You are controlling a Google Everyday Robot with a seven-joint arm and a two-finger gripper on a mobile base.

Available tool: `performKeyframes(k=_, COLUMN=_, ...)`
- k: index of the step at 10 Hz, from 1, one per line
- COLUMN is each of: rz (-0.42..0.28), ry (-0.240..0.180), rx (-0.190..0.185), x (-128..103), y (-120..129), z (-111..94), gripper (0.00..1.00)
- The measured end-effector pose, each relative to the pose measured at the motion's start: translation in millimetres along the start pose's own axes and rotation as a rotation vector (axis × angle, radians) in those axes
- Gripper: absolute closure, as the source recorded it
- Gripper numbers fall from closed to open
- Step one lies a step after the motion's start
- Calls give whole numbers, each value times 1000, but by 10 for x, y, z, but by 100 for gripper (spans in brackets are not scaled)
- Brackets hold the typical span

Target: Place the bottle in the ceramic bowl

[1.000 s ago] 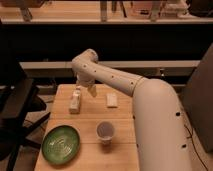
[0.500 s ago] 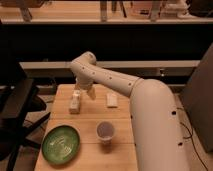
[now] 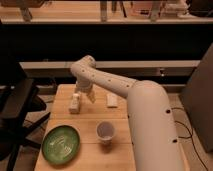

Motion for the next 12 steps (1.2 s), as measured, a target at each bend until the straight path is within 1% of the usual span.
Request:
performKeyframes(k=2, rz=-3, ry=-14, rx=-15, x=1, y=31, z=62, gripper=20)
performKeyframes(k=4, rz=-13, ry=-27, rx=-30, x=-29, y=32, z=212, gripper=20)
performKeyframes(k=5, rz=-17, ry=-34, rx=-34, x=-50, y=19, z=247, gripper=20)
performKeyframes(k=7, rz=-15, ry=-42, rx=-44, x=-38, y=44, z=275, gripper=20)
performKeyframes(k=12, rz=-43, ry=-76, rx=-71, x=-94, y=-30, z=383, gripper=20)
